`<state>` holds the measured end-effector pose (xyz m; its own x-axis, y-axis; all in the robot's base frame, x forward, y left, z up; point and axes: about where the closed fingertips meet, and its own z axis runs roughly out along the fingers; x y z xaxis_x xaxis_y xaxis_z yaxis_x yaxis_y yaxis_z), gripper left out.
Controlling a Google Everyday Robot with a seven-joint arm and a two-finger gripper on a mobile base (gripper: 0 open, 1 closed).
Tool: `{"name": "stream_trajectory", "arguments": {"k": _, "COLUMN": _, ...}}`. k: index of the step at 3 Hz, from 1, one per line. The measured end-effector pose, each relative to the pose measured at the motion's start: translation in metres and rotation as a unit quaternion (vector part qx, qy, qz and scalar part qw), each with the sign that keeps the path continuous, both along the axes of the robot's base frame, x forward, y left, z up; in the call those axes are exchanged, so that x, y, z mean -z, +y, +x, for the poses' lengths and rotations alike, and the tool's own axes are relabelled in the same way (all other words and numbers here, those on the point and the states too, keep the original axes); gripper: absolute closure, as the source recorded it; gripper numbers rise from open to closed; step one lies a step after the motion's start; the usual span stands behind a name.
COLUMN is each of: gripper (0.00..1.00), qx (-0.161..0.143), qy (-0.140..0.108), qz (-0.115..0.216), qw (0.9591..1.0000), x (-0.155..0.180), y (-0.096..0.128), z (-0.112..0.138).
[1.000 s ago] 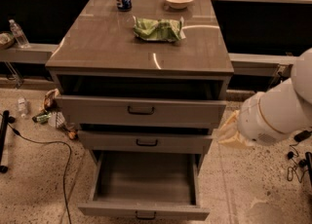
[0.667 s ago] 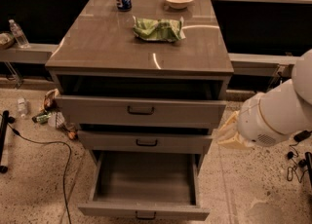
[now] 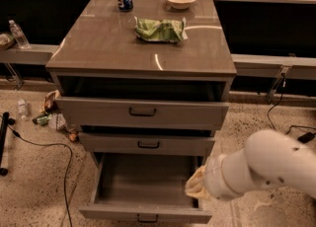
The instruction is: Close bottom drawer
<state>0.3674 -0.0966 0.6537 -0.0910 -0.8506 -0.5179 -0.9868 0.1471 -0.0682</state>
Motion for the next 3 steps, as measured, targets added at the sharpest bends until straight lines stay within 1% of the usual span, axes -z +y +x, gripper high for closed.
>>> {"name": "stream_trajectory", "arguments": {"k": 1, "gripper": 1.0, "qx": -0.045, "qy": -0.031, "qz": 0.021, "qw": 0.9983, "x": 0.074, "y": 0.034, "z": -0.007}}
{"name": "stream_trajectory", "arguments": {"k": 2, "gripper": 1.0, "qx": -0.06, "qy": -0.06, "qz": -0.007, "qw": 0.9964, "x": 0.119, "y": 0.053, "z": 0.029}}
{"name": "stream_trajectory", "arguments": {"k": 3, "gripper": 1.0, "qx": -0.08, "qy": -0.052, "qz": -0.005, "qw": 0.9954, "x": 0.123, "y": 0.063, "z": 0.02}}
